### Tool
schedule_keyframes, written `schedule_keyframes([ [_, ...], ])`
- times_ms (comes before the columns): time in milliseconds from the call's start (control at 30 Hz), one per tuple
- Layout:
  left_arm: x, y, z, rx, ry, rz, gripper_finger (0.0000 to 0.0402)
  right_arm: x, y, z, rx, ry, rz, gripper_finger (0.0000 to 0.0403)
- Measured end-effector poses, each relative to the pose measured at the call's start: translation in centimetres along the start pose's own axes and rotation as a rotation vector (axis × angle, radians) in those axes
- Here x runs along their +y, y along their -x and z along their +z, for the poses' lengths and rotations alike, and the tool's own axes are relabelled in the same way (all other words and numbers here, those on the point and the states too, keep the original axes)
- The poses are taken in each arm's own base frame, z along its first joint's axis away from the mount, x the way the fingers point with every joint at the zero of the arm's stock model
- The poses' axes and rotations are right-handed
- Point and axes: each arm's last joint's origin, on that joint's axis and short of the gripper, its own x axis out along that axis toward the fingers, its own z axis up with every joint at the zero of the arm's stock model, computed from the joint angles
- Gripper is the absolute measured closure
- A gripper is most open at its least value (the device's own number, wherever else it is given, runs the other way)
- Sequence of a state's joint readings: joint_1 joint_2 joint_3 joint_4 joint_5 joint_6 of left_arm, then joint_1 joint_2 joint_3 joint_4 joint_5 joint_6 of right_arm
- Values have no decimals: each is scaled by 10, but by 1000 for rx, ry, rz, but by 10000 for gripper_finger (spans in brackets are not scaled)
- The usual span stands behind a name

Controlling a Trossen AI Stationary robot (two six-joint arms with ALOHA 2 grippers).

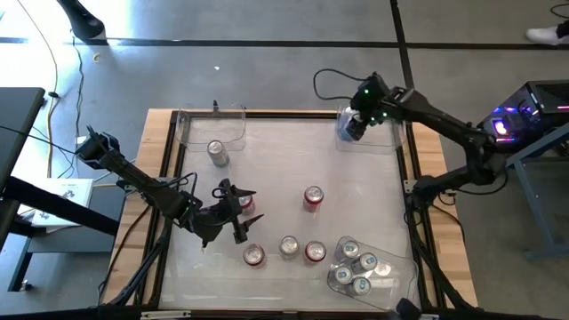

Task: Sort soda cans
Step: Put the blue white soda can into the top right transparent bin

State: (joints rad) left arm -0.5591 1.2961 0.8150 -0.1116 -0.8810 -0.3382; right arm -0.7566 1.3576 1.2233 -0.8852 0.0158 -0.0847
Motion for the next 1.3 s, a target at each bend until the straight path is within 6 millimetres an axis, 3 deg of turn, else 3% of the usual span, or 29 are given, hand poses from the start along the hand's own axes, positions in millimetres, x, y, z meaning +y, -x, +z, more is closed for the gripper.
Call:
schedule_keyframes([
  [233,2,-2,1,0,3,12,69,2,-29,-16,3,0,23,146],
  [767,2,-2,1,-3,7,12,69,6,-67,-19,18,-5,97,146],
  [1033,2,-2,1,-3,6,13,69,6,-69,-18,7,-8,109,85],
  [1300,2,-2,1,-3,6,13,69,7,-52,-15,-65,9,103,74],
])
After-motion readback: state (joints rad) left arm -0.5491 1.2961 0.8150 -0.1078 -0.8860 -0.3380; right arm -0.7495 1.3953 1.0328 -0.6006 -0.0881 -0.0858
